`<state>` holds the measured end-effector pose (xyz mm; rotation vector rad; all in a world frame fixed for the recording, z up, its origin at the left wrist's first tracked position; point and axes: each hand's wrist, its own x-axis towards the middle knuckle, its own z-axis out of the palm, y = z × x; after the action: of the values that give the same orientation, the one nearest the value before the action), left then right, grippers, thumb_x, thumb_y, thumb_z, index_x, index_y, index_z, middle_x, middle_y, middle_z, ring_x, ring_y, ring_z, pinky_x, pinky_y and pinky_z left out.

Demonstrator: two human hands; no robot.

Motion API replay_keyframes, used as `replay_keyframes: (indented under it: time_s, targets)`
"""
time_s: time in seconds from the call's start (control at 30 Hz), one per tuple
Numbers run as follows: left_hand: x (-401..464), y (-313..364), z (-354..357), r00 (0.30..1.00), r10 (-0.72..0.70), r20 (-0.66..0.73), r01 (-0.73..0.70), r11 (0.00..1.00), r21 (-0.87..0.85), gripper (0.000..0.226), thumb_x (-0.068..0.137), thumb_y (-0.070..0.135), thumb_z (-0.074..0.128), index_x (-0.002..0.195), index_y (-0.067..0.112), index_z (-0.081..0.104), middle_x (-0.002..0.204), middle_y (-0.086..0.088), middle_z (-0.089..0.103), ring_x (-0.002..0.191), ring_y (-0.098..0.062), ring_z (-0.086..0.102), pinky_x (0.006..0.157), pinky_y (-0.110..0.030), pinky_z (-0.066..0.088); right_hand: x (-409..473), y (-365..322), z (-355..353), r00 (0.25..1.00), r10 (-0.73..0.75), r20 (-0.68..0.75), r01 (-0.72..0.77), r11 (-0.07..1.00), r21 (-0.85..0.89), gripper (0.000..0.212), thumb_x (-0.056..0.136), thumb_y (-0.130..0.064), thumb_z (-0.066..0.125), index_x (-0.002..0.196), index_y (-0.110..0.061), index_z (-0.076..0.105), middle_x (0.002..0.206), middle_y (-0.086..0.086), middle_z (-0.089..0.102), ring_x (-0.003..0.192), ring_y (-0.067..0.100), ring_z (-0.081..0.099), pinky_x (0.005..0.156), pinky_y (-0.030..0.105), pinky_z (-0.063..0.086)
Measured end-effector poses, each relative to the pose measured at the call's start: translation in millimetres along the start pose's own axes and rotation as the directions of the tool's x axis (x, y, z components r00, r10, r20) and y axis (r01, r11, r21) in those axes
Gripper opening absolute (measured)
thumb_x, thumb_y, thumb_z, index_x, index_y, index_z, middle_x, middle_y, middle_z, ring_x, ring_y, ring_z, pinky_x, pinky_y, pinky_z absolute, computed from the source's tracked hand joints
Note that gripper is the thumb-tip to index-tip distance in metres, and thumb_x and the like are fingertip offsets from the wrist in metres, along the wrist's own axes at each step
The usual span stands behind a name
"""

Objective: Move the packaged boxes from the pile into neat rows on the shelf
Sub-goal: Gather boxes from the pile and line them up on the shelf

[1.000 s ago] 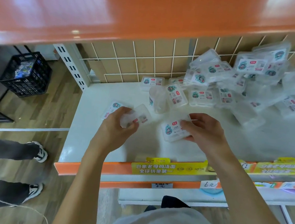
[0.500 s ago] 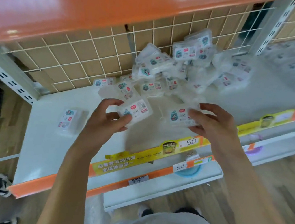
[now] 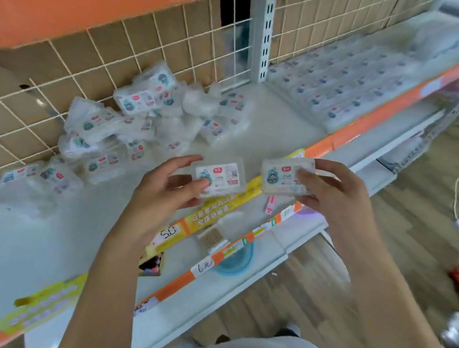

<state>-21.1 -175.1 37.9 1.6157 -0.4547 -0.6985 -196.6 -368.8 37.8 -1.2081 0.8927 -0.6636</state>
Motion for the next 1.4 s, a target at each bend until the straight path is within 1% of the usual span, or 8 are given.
replay_keyframes:
  time_s: [0.2, 0.4, 0.57, 0.8, 0.97, 1.2, 1.33, 1.4]
  targets:
    - [28, 6, 102, 0.997, 0.006, 0.076, -0.004, 1.000, -0.027, 0.038, 0.088, 0.009, 0.072, 0.121, 0.028, 0.068, 0.099, -0.012, 0.075, 0.086, -0.015, 0.071, 0.076, -0.027, 0.059, 34, -18, -91, 0.999, 0.009, -0.051, -0.009, 1.000, 0.001, 0.028, 0.086, -0.016, 0.077, 0.113, -0.017, 0.067, 0.097, 0.011, 0.077, 0.086, 0.030, 0.075, 0.082, 0.044, 0.062]
    - [50, 9, 187, 0.989, -0.002, 0.150, 0.010, 0.999, -0.050, 0.039, 0.089, 0.005, 0.070, 0.125, 0.020, 0.064, 0.096, -0.009, 0.076, 0.082, -0.014, 0.071, 0.073, -0.025, 0.059, 61, -37, -166, 0.996, -0.025, -0.089, 0.025, 1.000, 0.004, 0.032, 0.087, -0.012, 0.076, 0.117, -0.010, 0.066, 0.097, 0.015, 0.076, 0.088, 0.026, 0.075, 0.072, 0.028, 0.061]
    - [75, 17, 235, 0.977, -0.012, 0.212, 0.013, 1.000, -0.003, 0.037, 0.089, 0.007, 0.070, 0.123, 0.021, 0.065, 0.102, -0.010, 0.077, 0.091, -0.021, 0.072, 0.082, -0.033, 0.061, 87, -43, -209, 0.988, -0.015, -0.157, 0.020, 0.999, 0.031, 0.030, 0.088, -0.011, 0.075, 0.116, -0.011, 0.066, 0.094, 0.010, 0.078, 0.088, 0.022, 0.076, 0.077, 0.032, 0.061]
    - [132, 30, 294, 0.969, -0.022, 0.246, 0.024, 1.000, -0.005, 0.035, 0.089, 0.009, 0.071, 0.121, 0.023, 0.066, 0.102, -0.008, 0.077, 0.089, -0.019, 0.071, 0.080, -0.033, 0.061, 144, -52, -246, 0.980, -0.006, -0.200, 0.010, 1.000, 0.017, 0.029, 0.086, -0.014, 0.077, 0.113, -0.016, 0.068, 0.087, 0.004, 0.078, 0.086, 0.018, 0.076, 0.073, 0.028, 0.061]
    - [189, 41, 333, 0.967, -0.016, 0.256, 0.021, 1.000, -0.017, 0.038, 0.088, 0.011, 0.072, 0.124, 0.022, 0.064, 0.104, -0.006, 0.077, 0.095, -0.018, 0.072, 0.080, -0.031, 0.057, 208, -64, -265, 0.981, -0.030, -0.193, 0.029, 1.000, -0.006, 0.030, 0.086, -0.015, 0.077, 0.114, -0.017, 0.068, 0.091, 0.007, 0.078, 0.090, 0.021, 0.075, 0.079, 0.033, 0.061]
    - [271, 72, 375, 0.982, 0.023, 0.189, -0.024, 1.000, 0.005, 0.037, 0.089, 0.009, 0.072, 0.123, 0.020, 0.065, 0.101, -0.006, 0.077, 0.091, -0.018, 0.073, 0.079, -0.029, 0.060, 305, -95, -280, 0.984, -0.016, -0.177, 0.019, 1.000, 0.012, 0.029, 0.086, -0.016, 0.078, 0.113, -0.019, 0.069, 0.096, 0.012, 0.077, 0.092, 0.022, 0.075, 0.080, 0.031, 0.062]
    - [299, 82, 392, 0.987, 0.001, 0.160, -0.008, 0.999, 0.044, 0.036, 0.088, 0.017, 0.074, 0.122, 0.028, 0.066, 0.102, -0.005, 0.077, 0.091, -0.022, 0.074, 0.091, -0.043, 0.056, 355, -108, -288, 0.991, -0.017, -0.134, 0.014, 1.000, -0.019, 0.031, 0.087, -0.016, 0.077, 0.116, -0.018, 0.068, 0.092, 0.007, 0.078, 0.090, 0.020, 0.075, 0.086, 0.037, 0.061]
    - [310, 83, 400, 0.991, -0.009, 0.133, 0.005, 0.999, 0.032, 0.035, 0.088, 0.016, 0.074, 0.120, 0.028, 0.067, 0.104, -0.006, 0.077, 0.092, -0.023, 0.074, 0.089, -0.043, 0.058, 380, -112, -292, 0.994, -0.021, -0.110, 0.016, 0.999, -0.049, 0.032, 0.087, -0.016, 0.076, 0.118, -0.018, 0.067, 0.091, 0.007, 0.078, 0.090, 0.021, 0.075, 0.087, 0.039, 0.061]
